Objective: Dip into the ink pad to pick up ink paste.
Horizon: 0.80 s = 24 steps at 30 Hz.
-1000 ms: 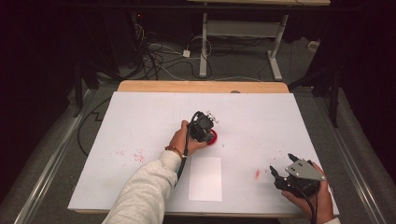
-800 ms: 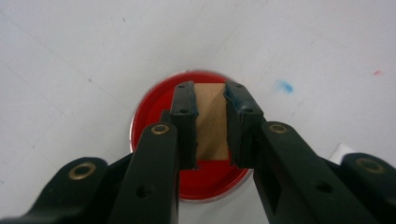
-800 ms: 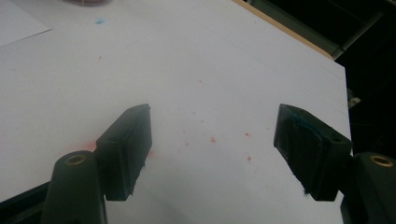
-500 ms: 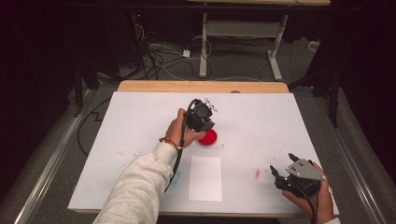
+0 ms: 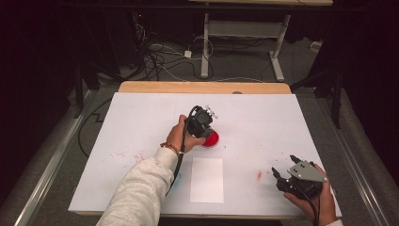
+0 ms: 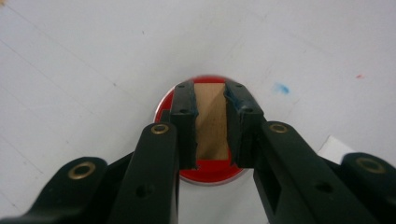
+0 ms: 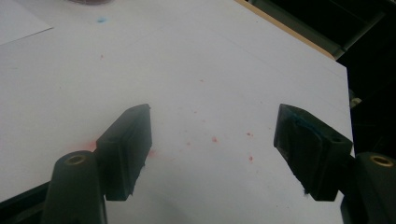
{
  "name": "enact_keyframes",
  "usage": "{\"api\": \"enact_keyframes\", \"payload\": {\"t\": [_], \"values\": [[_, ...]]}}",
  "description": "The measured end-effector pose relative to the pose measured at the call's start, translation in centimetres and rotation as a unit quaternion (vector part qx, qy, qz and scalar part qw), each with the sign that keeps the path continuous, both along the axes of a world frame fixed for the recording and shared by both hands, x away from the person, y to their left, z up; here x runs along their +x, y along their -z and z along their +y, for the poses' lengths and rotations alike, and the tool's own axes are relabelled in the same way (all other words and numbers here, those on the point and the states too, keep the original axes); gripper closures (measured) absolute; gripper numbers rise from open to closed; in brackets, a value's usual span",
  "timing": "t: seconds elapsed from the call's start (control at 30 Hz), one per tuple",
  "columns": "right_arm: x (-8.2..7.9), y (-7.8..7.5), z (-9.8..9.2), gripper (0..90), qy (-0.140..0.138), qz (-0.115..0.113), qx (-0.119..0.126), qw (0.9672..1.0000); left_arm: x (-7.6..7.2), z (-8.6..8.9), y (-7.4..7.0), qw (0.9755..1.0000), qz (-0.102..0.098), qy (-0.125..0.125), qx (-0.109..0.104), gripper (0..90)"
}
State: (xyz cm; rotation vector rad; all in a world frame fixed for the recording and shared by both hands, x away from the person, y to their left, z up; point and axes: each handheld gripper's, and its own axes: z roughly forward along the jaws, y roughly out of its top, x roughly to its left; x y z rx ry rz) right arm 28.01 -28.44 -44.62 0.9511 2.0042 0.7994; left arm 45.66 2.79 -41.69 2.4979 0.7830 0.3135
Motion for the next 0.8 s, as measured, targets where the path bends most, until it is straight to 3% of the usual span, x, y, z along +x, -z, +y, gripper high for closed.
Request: {"api": "enact_keyframes", "payload": {"t": [0.3,0.47,0.8], "values": [[0.2,0.0,0.1,28.2,-0.001,0.001,0.0,1.0,0.2,-0.1,2.4,0.9998,0.016,0.001,-0.007,73.8],[0.4,0.1,0.2,28.2,-0.003,0.004,-0.004,1.0,0.4,0.2,2.6,0.9995,0.023,0.0,-0.022,73.8],[0.3,0.2,0.1,28.1,-0.002,0.005,-0.004,1.0,0.2,0.1,2.7,0.9997,0.016,0.002,-0.019,73.8]]}}
